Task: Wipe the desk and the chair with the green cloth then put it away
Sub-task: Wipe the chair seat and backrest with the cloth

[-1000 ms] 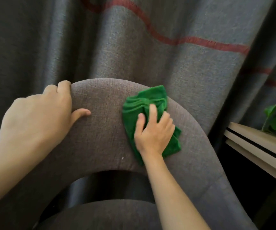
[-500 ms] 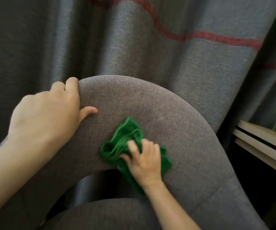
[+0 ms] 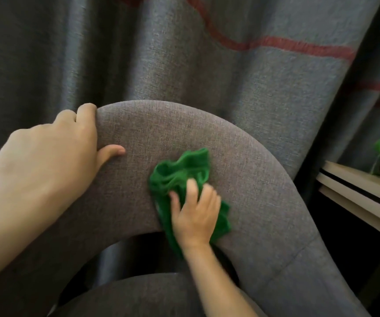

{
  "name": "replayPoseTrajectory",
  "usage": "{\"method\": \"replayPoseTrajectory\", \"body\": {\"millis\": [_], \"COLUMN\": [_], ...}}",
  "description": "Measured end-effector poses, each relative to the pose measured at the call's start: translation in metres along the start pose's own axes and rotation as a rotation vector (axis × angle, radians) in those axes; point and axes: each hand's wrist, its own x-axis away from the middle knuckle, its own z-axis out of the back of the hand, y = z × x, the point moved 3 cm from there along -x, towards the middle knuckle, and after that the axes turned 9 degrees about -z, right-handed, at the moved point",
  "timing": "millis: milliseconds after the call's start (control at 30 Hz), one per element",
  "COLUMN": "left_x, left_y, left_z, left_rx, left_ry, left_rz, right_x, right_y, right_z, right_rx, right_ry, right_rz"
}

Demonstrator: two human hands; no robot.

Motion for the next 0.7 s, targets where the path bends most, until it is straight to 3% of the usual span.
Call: {"method": "replayPoseTrajectory", "body": {"millis": [100,233,300,367,467,567,700], "left_x": [-0.001,0.002,0.003,0.002,0.002,0.003,0.003], "left_y": [0.001,0.001,0.001,0.003,0.005,0.006,0.005], "left_z": [0.000,0.001,0.002,0.005,0.008,0.008,0.007], "left_rx": [-0.013,0.003,-0.001,-0.006,-0.013,0.004,0.009], "left_ry": [-0.015,-0.023,-0.041,-0.045,-0.043,-0.041,-0.011], "left_rz": [-0.002,0.012,0.008,-0.008,-0.010,0.000,0.015], "right_x": [0.039,-0.004,-0.058,-0.115,-0.151,-0.112,-0.002], "right_y": [-0.003,0.008,0.017,0.023,0.015,-0.003,-0.051], "right_z": [0.000,0.003,0.004,0.009,0.013,0.007,-0.001], "right_rx": [-0.064,-0.061,-0.029,0.018,0.074,-0.001,-0.172], "right_ry": [-0.100,-0.116,-0.010,0.106,0.156,0.132,-0.029], "right_rz": [0.144,0.322,0.205,-0.047,-0.318,-0.317,-0.159]}}
